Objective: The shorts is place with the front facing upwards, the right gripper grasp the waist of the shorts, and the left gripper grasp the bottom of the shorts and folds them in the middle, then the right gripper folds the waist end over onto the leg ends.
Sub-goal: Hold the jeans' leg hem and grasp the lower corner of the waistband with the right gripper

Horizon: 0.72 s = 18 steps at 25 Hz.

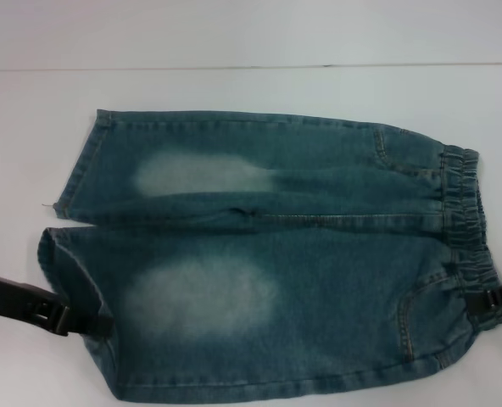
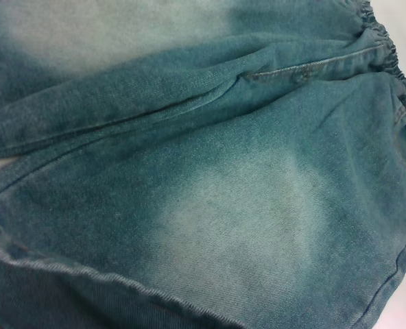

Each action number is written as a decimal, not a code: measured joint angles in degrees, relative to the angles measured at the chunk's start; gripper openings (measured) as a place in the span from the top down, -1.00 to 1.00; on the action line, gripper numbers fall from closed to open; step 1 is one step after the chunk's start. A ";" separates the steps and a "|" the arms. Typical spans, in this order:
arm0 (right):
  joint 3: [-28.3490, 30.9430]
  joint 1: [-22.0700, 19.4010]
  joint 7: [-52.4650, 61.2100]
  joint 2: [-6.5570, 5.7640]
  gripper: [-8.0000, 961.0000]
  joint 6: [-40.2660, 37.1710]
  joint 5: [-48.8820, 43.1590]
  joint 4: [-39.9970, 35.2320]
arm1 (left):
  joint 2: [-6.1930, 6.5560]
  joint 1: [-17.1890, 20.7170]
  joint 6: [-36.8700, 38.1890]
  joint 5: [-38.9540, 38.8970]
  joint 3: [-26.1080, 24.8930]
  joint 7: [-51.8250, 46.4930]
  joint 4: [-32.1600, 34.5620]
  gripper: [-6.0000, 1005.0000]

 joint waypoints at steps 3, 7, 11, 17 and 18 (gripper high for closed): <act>0.06 0.01 -0.11 0.00 -0.45 0.01 0.18 -0.05 | 0.00 0.07 -0.02 0.00 0.00 0.01 0.00 0.86; 0.16 0.01 -0.39 -0.01 -0.44 0.02 0.17 -0.40 | 0.00 0.08 0.04 0.00 0.00 0.03 0.00 0.86; 0.01 -0.06 -2.92 -0.05 -0.28 0.08 -0.02 -0.42 | 0.00 0.08 0.32 -0.04 -0.08 0.04 0.00 0.86; 0.70 -0.27 -3.97 -0.46 0.20 -0.23 0.18 -0.81 | 0.00 0.10 0.45 -1.92 -0.05 0.21 0.00 0.86; 1.02 -0.35 -3.99 -0.59 0.29 -0.57 0.27 -0.96 | 0.00 0.10 0.45 -1.92 -0.05 0.21 0.00 0.86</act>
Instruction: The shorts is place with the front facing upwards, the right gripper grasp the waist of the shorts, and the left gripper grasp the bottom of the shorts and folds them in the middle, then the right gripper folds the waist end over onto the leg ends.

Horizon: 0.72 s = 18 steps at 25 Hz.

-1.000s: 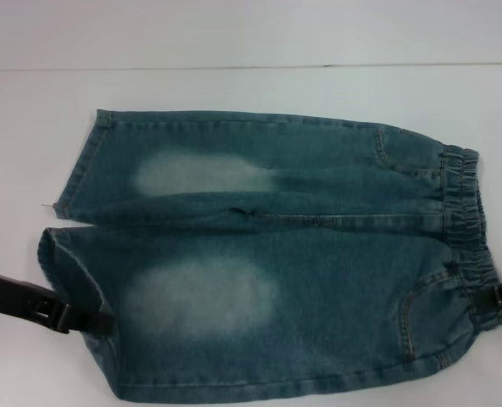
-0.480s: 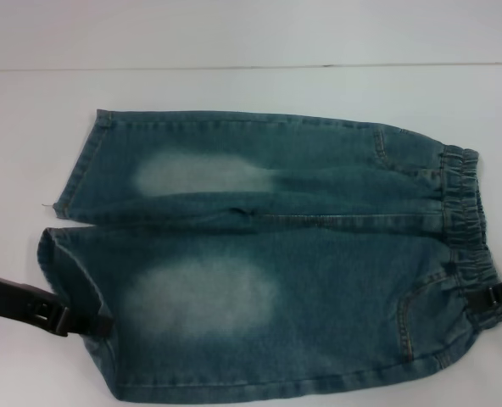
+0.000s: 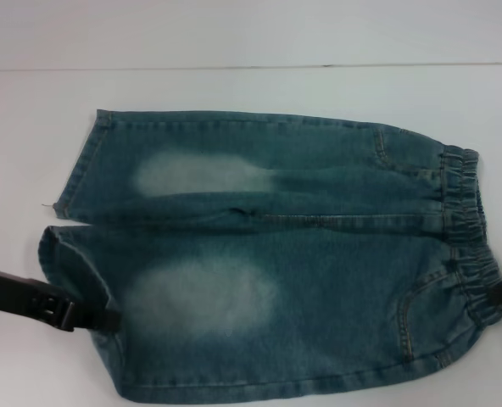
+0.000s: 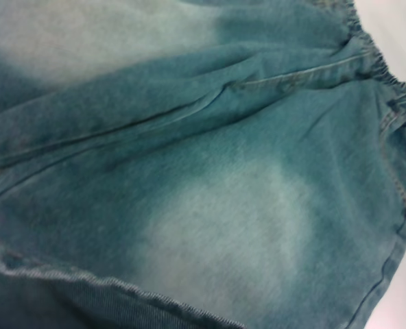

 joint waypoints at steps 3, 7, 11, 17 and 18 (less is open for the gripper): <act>1.18 -0.11 -0.88 -0.26 0.54 -1.33 0.18 -0.10 | 0.00 0.21 0.11 -1.56 0.05 0.15 -0.02 0.86; 2.01 -0.19 -2.19 -0.33 0.83 -2.15 0.44 -0.12 | 0.01 0.34 -0.16 -2.55 -0.14 0.22 -0.34 0.86; 2.92 -0.26 -2.89 -0.39 0.90 -2.40 1.17 -0.12 | 0.15 0.54 -0.26 -4.24 -0.47 0.26 -0.66 0.86; 6.00 -0.55 -3.14 -1.13 0.90 -4.74 6.97 0.53 | 0.19 0.60 -1.33 -5.36 -1.30 1.27 -0.81 0.86; 6.69 -0.73 -3.15 -1.19 0.90 -4.84 8.41 0.63 | 0.24 0.63 -1.71 -5.85 -1.75 1.77 -1.06 0.86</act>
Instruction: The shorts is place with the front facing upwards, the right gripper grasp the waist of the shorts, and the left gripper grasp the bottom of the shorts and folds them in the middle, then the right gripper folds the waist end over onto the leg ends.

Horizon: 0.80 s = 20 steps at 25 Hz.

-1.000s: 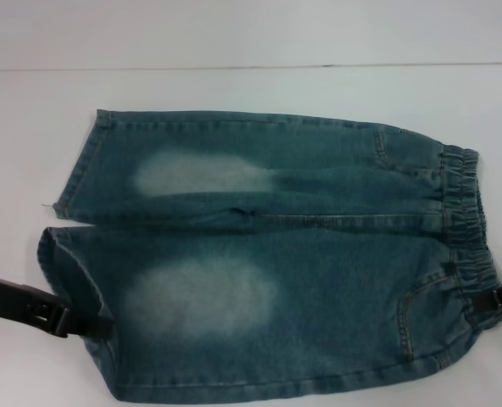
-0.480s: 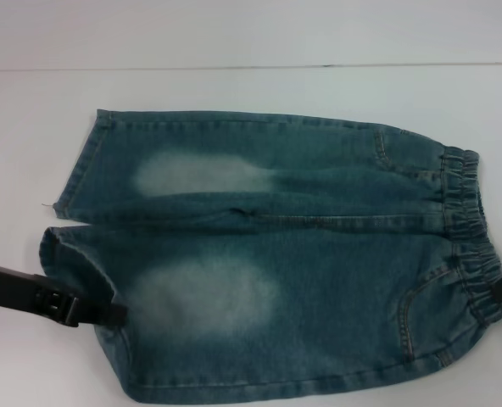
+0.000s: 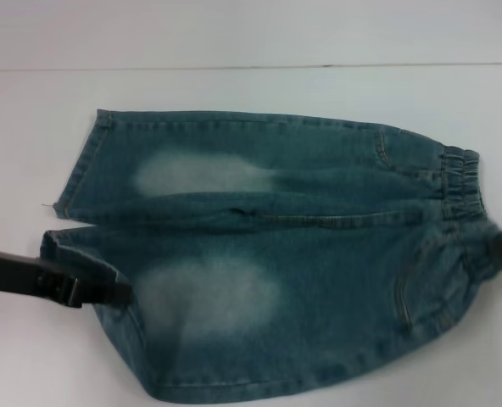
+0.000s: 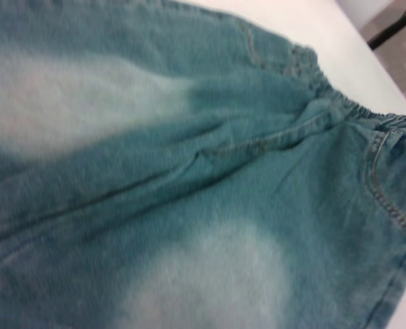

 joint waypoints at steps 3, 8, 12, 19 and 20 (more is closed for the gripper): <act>1.83 -0.37 0.00 0.00 0.90 0.65 3.29 0.91 | 0.24 0.01 -1.17 -1.48 -1.39 1.07 -0.87 0.86; 5.41 -0.47 0.12 0.00 0.90 3.12 7.22 3.69 | 0.84 -0.02 -4.77 -5.49 -3.69 2.98 -1.98 0.86; 7.53 -0.57 0.42 0.05 0.90 6.10 9.07 6.14 | 1.94 -0.15 -9.55 -8.69 -4.70 4.01 -4.89 0.86; 14.06 -1.30 0.90 1.34 0.90 10.80 10.66 8.18 | 3.73 0.05 -18.52 -13.31 -6.58 5.41 -8.98 0.86; 14.86 -1.59 0.89 1.51 0.90 11.51 11.62 8.73 | 3.85 0.06 -19.13 -13.76 -6.93 5.58 -9.37 0.86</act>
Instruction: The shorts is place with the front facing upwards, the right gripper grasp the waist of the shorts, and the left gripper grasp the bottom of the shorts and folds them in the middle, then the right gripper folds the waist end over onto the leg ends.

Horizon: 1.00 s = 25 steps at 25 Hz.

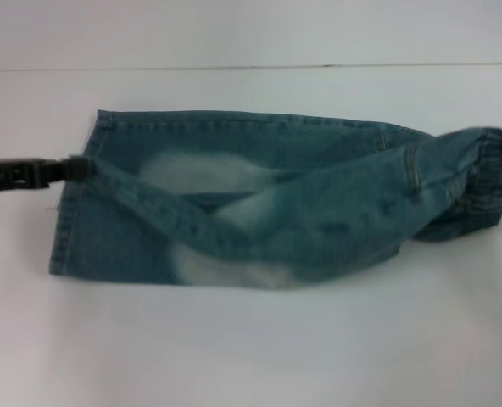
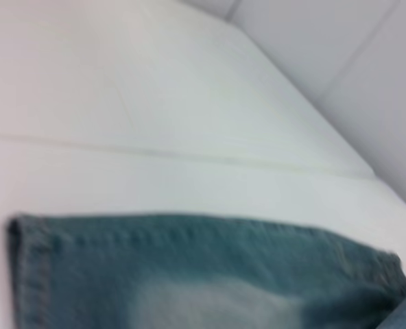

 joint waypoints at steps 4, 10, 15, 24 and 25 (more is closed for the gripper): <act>0.96 -1.10 0.10 0.26 0.88 3.80 3.69 2.72 | 1.01 -0.24 -4.29 -1.48 -1.25 0.91 -2.87 0.86; 1.25 -1.77 0.05 1.50 0.83 8.80 9.15 6.06 | 1.24 -0.88 -8.50 -4.00 -1.28 2.77 -5.61 0.86; 1.27 -2.83 -0.03 2.76 0.80 12.51 13.72 6.39 | 1.46 -1.96 -11.15 -5.51 -1.16 4.47 -7.46 0.86; 1.08 -0.91 -2.47 4.84 0.74 17.45 17.23 6.44 | 1.80 -5.97 -17.71 -5.72 -0.54 7.80 -13.47 0.88; 0.97 -0.67 -2.82 5.06 0.73 18.24 17.64 6.44 | 1.82 -6.22 -18.21 -5.77 -0.50 8.05 -13.83 0.88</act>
